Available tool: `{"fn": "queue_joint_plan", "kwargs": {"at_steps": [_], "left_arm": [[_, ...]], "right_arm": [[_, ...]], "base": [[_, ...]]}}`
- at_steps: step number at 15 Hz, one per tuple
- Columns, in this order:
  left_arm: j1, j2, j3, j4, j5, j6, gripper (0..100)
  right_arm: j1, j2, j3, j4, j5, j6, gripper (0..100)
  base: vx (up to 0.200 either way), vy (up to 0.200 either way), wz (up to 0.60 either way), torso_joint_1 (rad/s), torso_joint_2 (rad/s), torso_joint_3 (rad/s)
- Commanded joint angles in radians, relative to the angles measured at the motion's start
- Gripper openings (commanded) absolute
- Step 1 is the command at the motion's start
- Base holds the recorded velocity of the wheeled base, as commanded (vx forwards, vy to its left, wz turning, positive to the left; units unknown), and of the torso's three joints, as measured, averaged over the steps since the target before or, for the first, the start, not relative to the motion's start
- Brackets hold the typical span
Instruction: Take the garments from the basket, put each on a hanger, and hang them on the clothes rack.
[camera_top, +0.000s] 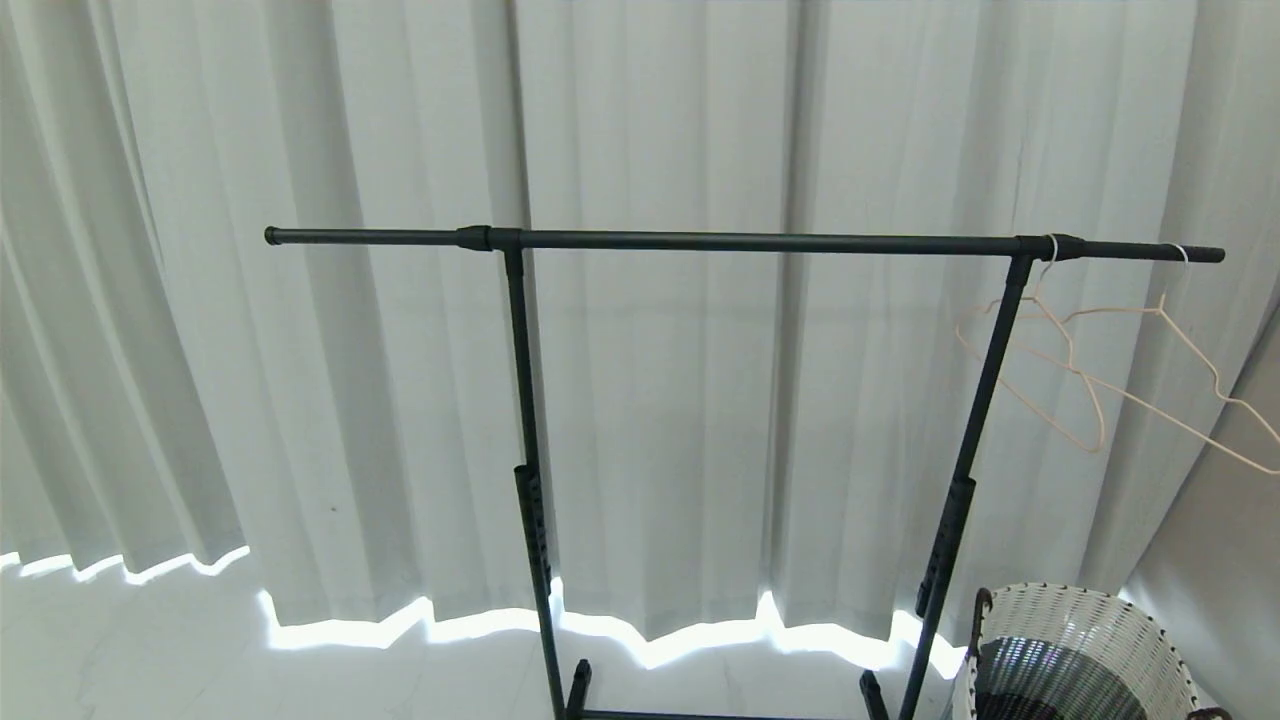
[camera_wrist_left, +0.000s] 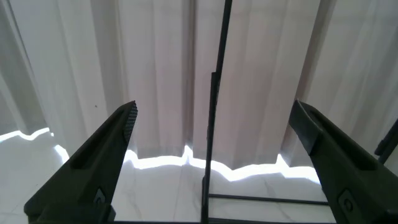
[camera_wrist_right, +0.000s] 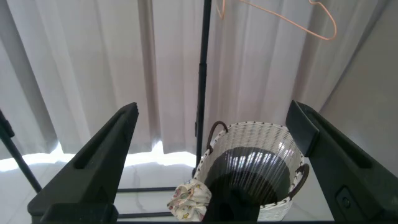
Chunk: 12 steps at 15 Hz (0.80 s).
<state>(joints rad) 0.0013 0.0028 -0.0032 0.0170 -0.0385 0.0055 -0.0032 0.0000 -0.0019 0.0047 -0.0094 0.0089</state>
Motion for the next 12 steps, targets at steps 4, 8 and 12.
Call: {"fn": "queue_joint_plan", "kwargs": {"at_steps": [4, 8, 12], "left_arm": [[0.000, 0.000, 0.000, 0.000, -0.001, 0.010, 100], [0.000, 0.000, 0.000, 0.001, -0.004, 0.045, 100], [0.000, 0.000, 0.000, 0.000, -0.006, 0.068, 100]], "right_arm": [[0.000, 0.000, -0.001, 0.000, 0.000, 0.005, 100], [0.000, 0.000, -0.001, 0.000, 0.000, -0.009, 100], [0.000, 0.000, -0.001, 0.000, 0.000, -0.030, 100]], "base": [[0.000, 0.000, 0.00, 0.000, 0.00, 0.000], [0.000, 0.000, 0.00, 0.000, 0.00, 0.000], [0.000, -0.100, 0.00, -0.001, 0.00, 0.001]]}}
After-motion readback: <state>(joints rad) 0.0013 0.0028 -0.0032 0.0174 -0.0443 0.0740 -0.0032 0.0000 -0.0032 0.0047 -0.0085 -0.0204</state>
